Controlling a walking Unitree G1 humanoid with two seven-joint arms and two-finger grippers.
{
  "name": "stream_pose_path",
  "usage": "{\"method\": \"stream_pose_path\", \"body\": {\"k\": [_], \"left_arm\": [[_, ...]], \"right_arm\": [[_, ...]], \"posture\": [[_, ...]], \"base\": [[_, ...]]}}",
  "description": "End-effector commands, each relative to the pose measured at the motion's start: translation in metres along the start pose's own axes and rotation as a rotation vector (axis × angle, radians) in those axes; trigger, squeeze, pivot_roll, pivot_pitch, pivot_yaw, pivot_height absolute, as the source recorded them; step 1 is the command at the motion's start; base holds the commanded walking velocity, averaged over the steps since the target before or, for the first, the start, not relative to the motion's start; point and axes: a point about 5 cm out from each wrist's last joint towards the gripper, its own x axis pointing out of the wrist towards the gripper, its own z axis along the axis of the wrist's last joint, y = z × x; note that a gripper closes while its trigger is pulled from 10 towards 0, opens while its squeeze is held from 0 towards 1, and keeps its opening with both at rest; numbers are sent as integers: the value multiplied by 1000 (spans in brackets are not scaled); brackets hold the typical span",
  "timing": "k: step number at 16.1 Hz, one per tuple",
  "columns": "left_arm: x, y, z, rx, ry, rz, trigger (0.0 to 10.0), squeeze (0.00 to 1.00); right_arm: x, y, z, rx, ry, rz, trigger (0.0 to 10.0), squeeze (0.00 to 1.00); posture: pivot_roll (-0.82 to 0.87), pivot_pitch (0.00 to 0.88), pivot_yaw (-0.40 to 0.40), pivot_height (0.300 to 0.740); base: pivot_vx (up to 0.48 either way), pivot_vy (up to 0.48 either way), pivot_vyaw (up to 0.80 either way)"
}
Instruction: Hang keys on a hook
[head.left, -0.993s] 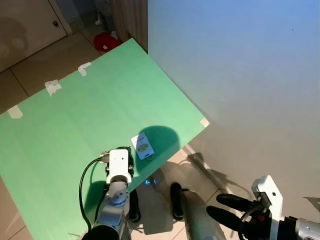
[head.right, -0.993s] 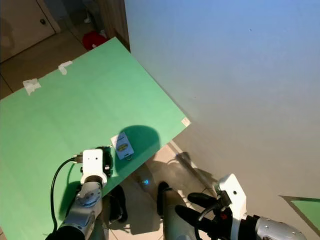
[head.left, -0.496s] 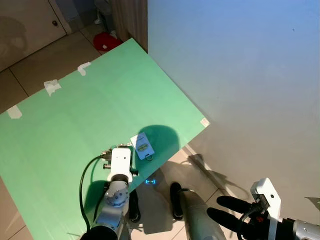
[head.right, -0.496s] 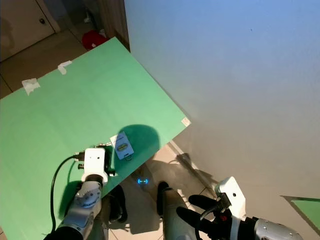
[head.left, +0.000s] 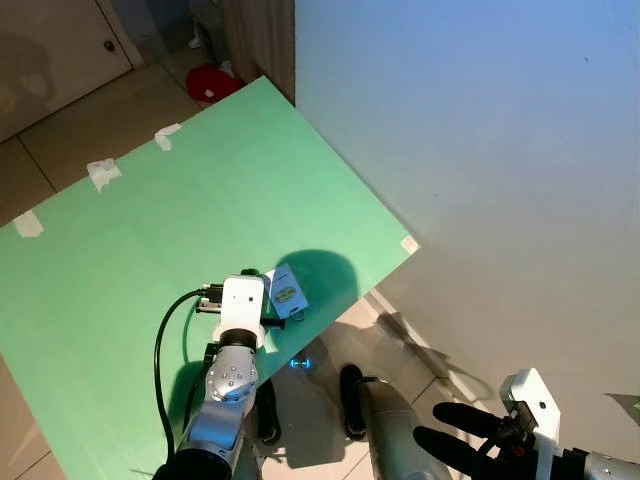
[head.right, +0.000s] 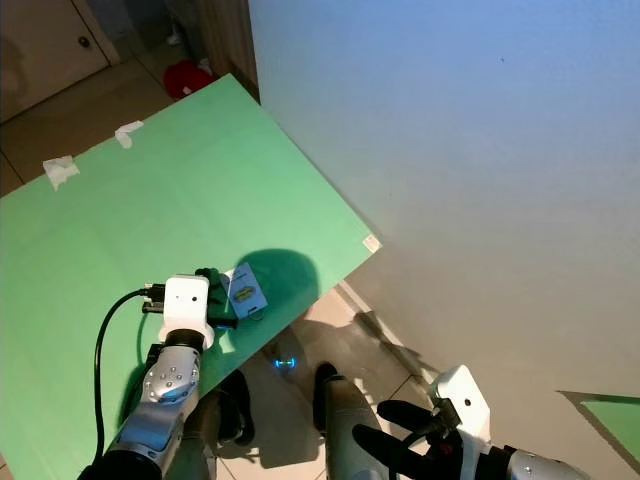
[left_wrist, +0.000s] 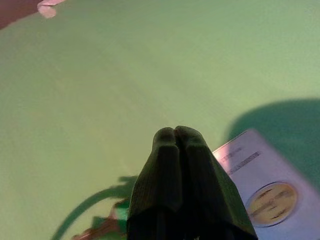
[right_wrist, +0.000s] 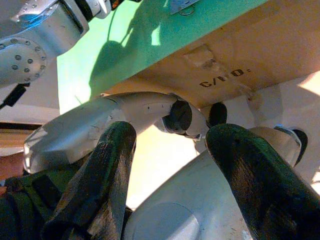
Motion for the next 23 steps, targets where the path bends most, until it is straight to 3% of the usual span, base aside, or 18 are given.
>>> {"method": "stream_pose_path", "body": {"k": [1, 2, 3, 7, 18, 19, 20, 23], "left_arm": [[-6, 2, -12, 41, 59, 29, 0, 0], [-5, 6, -14, 62, 74, 54, 4275, 0], [-4, 9, -14, 77, 74, 63, 10000, 1000], [-4, 19, -25, 99, 117, 75, 10000, 1000], [-7, 6, -38, 73, 178, 19, 10000, 1000], [-7, 5, -38, 76, 181, 20, 10000, 349], [-6, 6, -38, 84, 183, 26, 10000, 0], [-5, 8, -41, 99, 194, 28, 10000, 0]], "right_arm": [[-1, 1, -7, 21, 20, 6, 10000, 0], [-1, 1, -7, 20, 19, 7, 10000, 0], [-1, 2, -5, 17, 17, 8, 10000, 0], [0, 6, 0, 8, 14, 9, 10000, 0], [-2, 9, -1, 14, 20, 10, 10000, 0], [-3, 9, -2, 14, 21, 9, 10000, 0], [-3, 9, -2, 14, 22, 9, 10000, 0], [-6, 19, 11, 2, 10, 17, 10000, 0]], "posture": [[-394, 377, -65, 740], [-394, 375, -65, 740], [-394, 372, -65, 740], [-400, 363, -65, 740], [-410, 374, -70, 740], [-411, 375, -70, 740], [-412, 376, -70, 740], [-414, 381, -71, 740]], "base": [[0, 0, 0], [0, 0, 0], [0, 0, 0], [0, 0, 0], [0, 0, 0], [0, 0, 0], [0, 0, 0], [0, 0, 0]]}}
